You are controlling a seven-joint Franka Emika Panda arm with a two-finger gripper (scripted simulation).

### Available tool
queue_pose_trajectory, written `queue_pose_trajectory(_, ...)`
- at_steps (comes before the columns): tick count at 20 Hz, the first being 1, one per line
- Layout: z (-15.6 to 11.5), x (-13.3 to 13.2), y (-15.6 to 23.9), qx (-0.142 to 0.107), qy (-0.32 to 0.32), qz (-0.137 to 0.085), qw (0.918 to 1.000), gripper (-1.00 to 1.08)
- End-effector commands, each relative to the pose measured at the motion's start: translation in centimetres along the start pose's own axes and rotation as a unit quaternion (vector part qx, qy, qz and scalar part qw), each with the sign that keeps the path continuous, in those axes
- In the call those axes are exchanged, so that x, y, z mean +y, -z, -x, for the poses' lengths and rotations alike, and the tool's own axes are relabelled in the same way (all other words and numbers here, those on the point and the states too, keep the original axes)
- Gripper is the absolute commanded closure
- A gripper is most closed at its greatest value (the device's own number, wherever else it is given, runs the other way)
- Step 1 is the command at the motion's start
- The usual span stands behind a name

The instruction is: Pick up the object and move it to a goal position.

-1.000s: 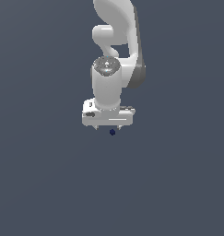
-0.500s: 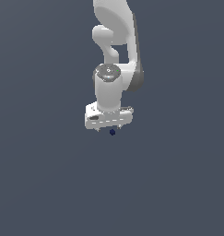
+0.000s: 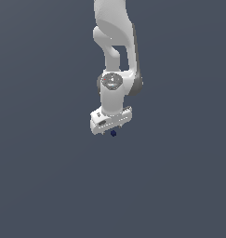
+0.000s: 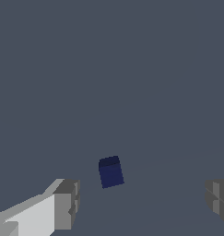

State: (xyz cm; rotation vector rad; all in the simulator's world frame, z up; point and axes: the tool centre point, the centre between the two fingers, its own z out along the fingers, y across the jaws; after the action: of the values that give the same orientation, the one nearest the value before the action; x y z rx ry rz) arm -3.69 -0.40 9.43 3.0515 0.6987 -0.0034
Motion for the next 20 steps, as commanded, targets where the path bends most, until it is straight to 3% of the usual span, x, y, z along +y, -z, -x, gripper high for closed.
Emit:
queue_pose_trajectory(1, 0.5, -0.6, -0.9, 0.001, 0.031, -0.001, 0.9995, -0.92)
queue_pose_trajectory(10, 1.8, -1.8, -2.8, 0.002, 0.098, -0.004, 0.9952, -0.92)
queue_pose_trajectory(20, 1.9, -2.0, -3.5, 0.003, 0.105, -0.005, 0.9944, -0.92)
